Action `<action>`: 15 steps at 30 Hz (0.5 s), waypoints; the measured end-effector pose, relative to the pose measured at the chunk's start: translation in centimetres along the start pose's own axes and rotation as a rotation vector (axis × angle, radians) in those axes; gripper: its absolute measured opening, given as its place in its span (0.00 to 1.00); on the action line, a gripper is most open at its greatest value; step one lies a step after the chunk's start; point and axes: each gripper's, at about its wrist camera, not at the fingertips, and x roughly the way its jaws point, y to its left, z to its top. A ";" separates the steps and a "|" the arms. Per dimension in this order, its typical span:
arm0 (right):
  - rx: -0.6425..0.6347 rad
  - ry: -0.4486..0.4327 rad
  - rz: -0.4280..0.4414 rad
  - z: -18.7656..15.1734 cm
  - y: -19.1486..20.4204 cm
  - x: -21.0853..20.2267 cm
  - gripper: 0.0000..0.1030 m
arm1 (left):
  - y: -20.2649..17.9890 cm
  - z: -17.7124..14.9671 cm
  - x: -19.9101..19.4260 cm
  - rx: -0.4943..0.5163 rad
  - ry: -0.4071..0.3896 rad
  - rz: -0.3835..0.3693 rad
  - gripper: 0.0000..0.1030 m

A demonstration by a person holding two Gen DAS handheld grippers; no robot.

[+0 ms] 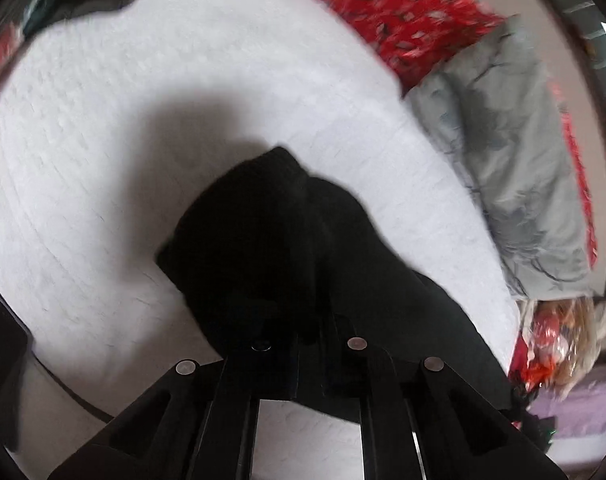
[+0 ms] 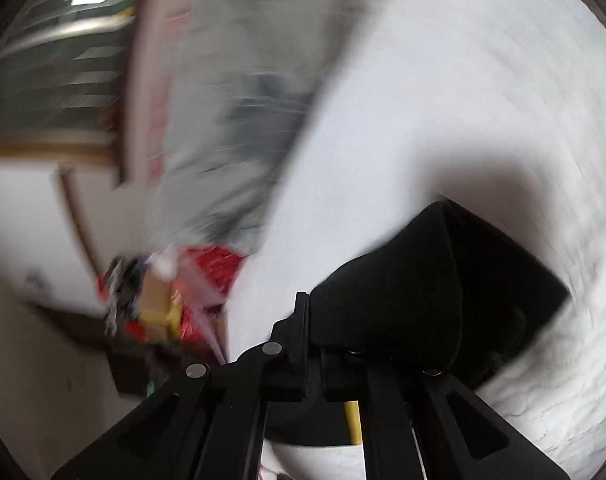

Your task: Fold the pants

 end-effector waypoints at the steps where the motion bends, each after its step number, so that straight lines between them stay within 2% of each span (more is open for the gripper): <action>1: -0.068 0.012 -0.008 -0.1 0.8 -0.5 0.03 | 0.1 -0.3 -0.3 0.027 -0.011 0.017 0.06; 3: -0.132 0.067 -0.071 -0.7 0.6 -0.5 0.03 | 1.1 -1.3 0.4 0.037 0.018 0.048 0.06; 6: -0.106 0.138 -0.150 -2.1 -2.3 0.0 0.03 | 2.4 -2.3 2.6 0.025 0.076 0.099 0.07; 7: -0.093 0.156 -0.171 -2.5 -3.5 0.3 0.03 | 2.8 -2.5 3.1 0.007 0.085 0.095 0.07; 10: -0.064 0.176 -0.184 -3.2 -4.8 0.4 0.07 | 2.8 -2.3 2.9 -0.004 0.082 0.080 0.07; 13: -0.090 0.179 -0.214 -3.4 -5.2 -0.1 0.08 | 2.7 -2.6 2.6 0.020 0.091 0.092 0.09; 15: -0.088 0.183 -0.238 -3.3 -5.6 -0.6 0.14 | 2.8 -3.0 1.9 0.039 0.095 0.082 0.12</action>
